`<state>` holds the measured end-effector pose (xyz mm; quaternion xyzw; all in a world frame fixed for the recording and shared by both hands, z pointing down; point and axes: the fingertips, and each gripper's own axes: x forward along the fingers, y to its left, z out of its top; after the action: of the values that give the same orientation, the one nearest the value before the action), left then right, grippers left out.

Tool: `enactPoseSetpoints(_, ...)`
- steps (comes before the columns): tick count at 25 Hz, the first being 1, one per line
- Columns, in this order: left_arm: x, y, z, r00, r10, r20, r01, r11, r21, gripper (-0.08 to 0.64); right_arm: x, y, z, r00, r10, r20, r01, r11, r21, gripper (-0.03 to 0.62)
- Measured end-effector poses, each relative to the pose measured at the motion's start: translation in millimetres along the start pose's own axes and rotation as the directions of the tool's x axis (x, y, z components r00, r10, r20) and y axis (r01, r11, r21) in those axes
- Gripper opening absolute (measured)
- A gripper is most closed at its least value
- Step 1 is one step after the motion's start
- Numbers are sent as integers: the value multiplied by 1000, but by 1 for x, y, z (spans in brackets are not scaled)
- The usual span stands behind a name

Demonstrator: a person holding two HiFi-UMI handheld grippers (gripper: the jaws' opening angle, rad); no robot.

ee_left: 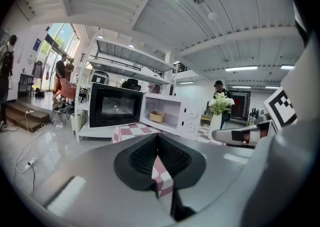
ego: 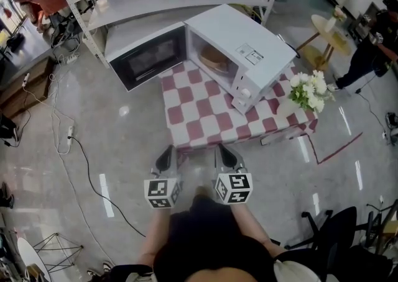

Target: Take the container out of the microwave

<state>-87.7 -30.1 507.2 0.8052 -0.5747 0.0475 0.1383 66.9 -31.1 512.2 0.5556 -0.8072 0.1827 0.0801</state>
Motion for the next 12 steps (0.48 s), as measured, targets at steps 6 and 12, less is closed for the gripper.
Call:
enactPoseSetpoints(6,18,-5,7,1000,16,15,-16,1000,-1,9,14,-11,7,1000,30,-3,-30,1000,-7,2)
enactPoseSetpoints(12,23,-7,9,999,21,24,-21,1000,0,9,20,-17,11,999,41,8,-41,999,-4,2)
